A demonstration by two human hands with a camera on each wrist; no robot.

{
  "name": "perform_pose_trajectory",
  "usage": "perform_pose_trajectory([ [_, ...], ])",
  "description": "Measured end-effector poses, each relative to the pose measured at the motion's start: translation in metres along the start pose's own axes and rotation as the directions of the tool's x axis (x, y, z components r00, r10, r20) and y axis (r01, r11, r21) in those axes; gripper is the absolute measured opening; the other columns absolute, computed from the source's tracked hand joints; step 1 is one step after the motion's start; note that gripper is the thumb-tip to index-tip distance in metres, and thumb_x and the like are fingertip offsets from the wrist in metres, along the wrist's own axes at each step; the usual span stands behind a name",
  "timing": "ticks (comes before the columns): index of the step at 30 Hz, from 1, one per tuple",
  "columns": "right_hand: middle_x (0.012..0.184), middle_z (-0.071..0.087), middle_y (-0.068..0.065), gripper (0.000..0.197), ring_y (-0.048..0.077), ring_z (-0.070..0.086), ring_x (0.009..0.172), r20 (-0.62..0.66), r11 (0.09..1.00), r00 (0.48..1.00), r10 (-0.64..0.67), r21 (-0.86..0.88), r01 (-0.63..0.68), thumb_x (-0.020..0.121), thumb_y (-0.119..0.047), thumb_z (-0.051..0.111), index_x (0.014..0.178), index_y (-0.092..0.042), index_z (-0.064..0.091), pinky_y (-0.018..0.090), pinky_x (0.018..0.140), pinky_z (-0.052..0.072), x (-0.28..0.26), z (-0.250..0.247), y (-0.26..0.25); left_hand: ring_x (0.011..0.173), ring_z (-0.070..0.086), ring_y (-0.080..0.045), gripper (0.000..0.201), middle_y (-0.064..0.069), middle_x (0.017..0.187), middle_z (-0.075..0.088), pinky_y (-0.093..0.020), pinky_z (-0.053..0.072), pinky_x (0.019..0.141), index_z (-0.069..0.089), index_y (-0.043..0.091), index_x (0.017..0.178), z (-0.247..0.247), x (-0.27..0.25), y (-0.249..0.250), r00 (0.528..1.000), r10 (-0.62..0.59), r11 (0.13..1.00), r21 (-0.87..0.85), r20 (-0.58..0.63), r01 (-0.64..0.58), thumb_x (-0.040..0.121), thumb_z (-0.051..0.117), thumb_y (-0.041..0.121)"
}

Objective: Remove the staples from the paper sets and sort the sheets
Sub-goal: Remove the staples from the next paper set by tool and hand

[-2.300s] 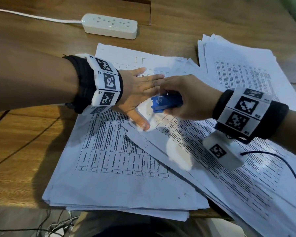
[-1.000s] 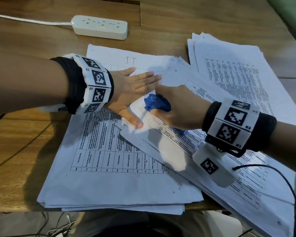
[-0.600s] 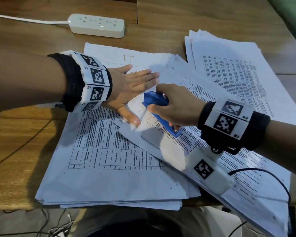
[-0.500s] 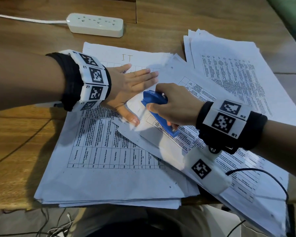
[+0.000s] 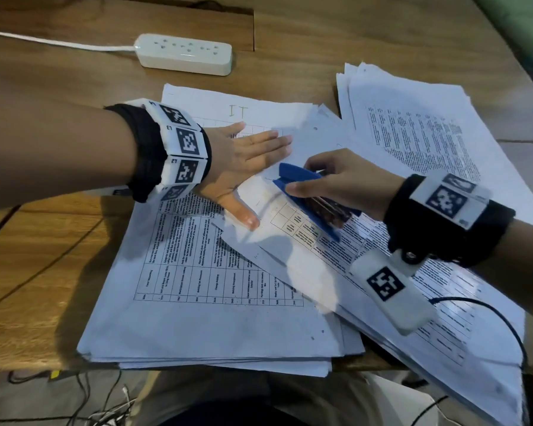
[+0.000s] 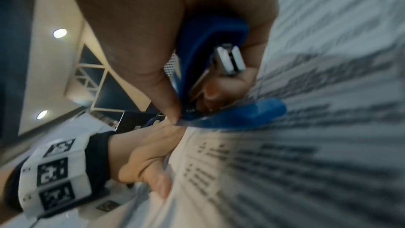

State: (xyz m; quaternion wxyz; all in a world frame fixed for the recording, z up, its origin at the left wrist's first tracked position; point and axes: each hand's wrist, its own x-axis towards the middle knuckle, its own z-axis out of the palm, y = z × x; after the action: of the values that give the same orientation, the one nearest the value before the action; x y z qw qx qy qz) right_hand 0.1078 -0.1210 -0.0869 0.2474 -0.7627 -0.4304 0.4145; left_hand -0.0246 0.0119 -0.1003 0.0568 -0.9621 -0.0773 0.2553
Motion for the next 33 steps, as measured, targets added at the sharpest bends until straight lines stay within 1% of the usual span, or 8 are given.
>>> perform_pose_trajectory([
  [3,0.058,0.056,-0.001,0.022,0.011,0.050,0.044,-0.065,0.959,0.986,-0.157,-0.250,0.136,0.075,-0.032,0.072,0.077,-0.013,0.061,0.024,0.048,0.043,-0.014,-0.008,0.005,0.137,-0.027,-0.015,0.120,0.000,0.138,-0.042,-0.045,-0.003,0.114,-0.035,0.013,0.136,-0.004,-0.007,-0.002,0.999,0.033,0.998,0.050,0.015,-0.034,0.051,0.004,0.089],
  [7,0.068,0.057,0.000,0.024,0.004,0.047,0.056,-0.129,0.815,0.909,-0.397,-0.505,0.284,0.068,-0.040,0.072,0.074,-0.017,0.066,0.018,0.055,0.031,-0.030,-0.004,0.009,0.142,-0.021,-0.020,0.130,-0.003,0.149,-0.034,-0.047,0.001,0.115,-0.031,0.010,0.139,-0.001,-0.009,-0.003,1.000,-0.004,0.999,0.049,0.015,0.003,0.041,-0.010,0.093],
  [10,0.072,0.053,0.004,0.021,0.015,0.044,0.059,-0.067,0.754,0.885,-0.461,-0.556,0.350,0.073,-0.029,0.072,0.074,-0.010,0.065,0.024,0.057,0.028,-0.030,0.006,0.010,0.142,-0.021,-0.023,0.117,-0.001,0.149,-0.034,-0.050,0.000,0.117,-0.032,0.019,0.140,0.006,-0.015,-0.001,0.999,-0.025,0.999,-0.045,0.028,0.026,0.055,0.010,0.089],
  [14,0.069,0.050,0.004,0.018,0.024,0.045,0.061,-0.026,0.702,0.872,-0.489,-0.605,0.376,0.078,-0.019,0.065,0.071,-0.004,0.058,0.031,0.057,0.027,-0.027,0.014,0.007,0.140,-0.025,-0.025,0.105,0.003,0.139,-0.043,-0.053,-0.005,0.114,-0.037,0.033,0.132,0.010,-0.016,0.002,0.999,-0.017,0.994,-0.112,0.040,0.022,0.058,0.016,0.085],
  [19,0.067,0.049,0.002,0.025,0.023,0.043,0.059,0.037,0.639,0.858,-0.512,-0.651,0.410,0.077,-0.029,0.060,0.072,-0.005,0.058,0.030,0.053,0.024,-0.025,0.020,0.003,0.139,-0.029,-0.024,0.114,0.002,0.144,-0.041,-0.056,-0.005,0.114,-0.036,0.030,0.135,0.011,-0.012,0.003,0.997,-0.047,0.991,-0.123,0.054,0.054,0.053,0.016,0.089],
  [24,0.059,0.040,-0.003,0.021,0.019,0.035,0.054,0.048,0.673,0.884,-0.466,-0.629,0.389,0.080,-0.025,0.062,0.075,-0.012,0.047,0.032,0.052,0.024,-0.025,0.026,-0.001,0.139,-0.028,-0.024,0.121,0.000,0.148,-0.037,-0.058,-0.004,0.113,-0.033,0.028,0.138,0.013,-0.009,0.003,0.997,-0.060,0.991,-0.117,0.041,0.065,0.052,0.018,0.096],
  [27,0.057,0.032,-0.009,0.024,0.007,0.030,0.050,0.060,0.704,0.904,-0.422,-0.607,0.369,0.083,-0.025,0.058,0.081,-0.015,0.037,0.020,0.047,0.023,-0.026,0.029,-0.001,0.140,-0.027,-0.025,0.123,-0.001,0.149,-0.036,-0.059,-0.003,0.113,-0.033,0.028,0.138,0.014,-0.009,0.003,0.998,-0.061,0.990,-0.123,0.030,0.064,0.050,0.015,0.098],
  [33,0.058,0.030,-0.008,0.027,0.008,0.028,0.049,0.116,0.695,0.924,-0.364,-0.627,0.352,0.089,-0.023,0.051,0.085,-0.013,0.026,0.023,0.045,0.016,-0.029,0.033,-0.002,0.139,-0.028,-0.025,0.118,-0.001,0.149,-0.036,-0.059,-0.003,0.113,-0.031,0.027,0.140,0.014,-0.009,0.003,0.998,-0.057,0.988,-0.139,0.023,0.060,0.054,0.019,0.092],
])
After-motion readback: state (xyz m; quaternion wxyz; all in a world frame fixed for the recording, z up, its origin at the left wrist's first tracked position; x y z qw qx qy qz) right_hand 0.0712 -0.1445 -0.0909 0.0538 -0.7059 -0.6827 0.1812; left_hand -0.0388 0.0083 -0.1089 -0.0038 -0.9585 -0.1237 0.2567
